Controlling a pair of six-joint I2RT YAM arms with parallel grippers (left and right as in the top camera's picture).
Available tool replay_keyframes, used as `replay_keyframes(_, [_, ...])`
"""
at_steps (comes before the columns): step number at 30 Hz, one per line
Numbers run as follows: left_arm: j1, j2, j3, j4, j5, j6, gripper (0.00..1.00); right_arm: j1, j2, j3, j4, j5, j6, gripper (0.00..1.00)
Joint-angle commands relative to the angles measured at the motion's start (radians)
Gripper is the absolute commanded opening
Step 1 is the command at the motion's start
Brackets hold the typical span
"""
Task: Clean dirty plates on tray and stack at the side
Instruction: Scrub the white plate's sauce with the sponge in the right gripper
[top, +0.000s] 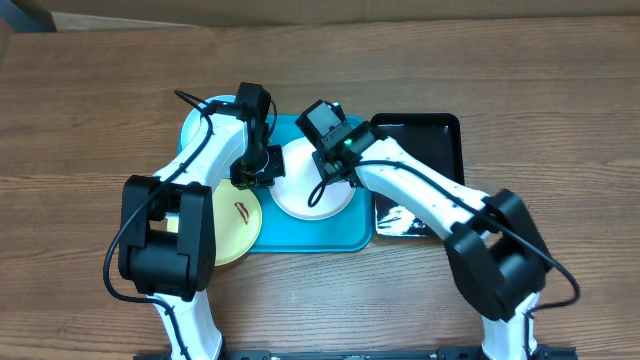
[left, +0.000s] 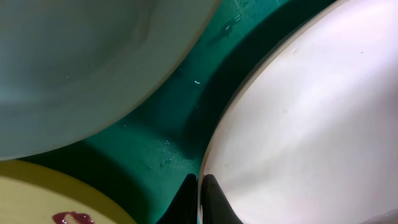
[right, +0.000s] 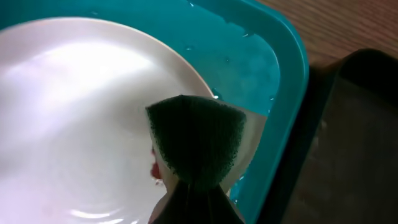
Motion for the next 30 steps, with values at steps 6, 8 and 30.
replay_keyframes(6, [-0.003, 0.011, 0.009, -0.002, 0.007, 0.013, 0.04, -0.001, 0.070, 0.013, 0.047, 0.027, 0.006, 0.04])
replay_keyframes(8, [-0.003, 0.011, 0.009, -0.002, 0.007, 0.013, 0.04, -0.001, 0.085, 0.013, 0.056, 0.022, 0.010, 0.04])
replay_keyframes(30, [-0.003, 0.011, 0.009, -0.005, 0.007, 0.020, 0.04, -0.001, 0.166, 0.013, 0.087, -0.435, 0.059, 0.04])
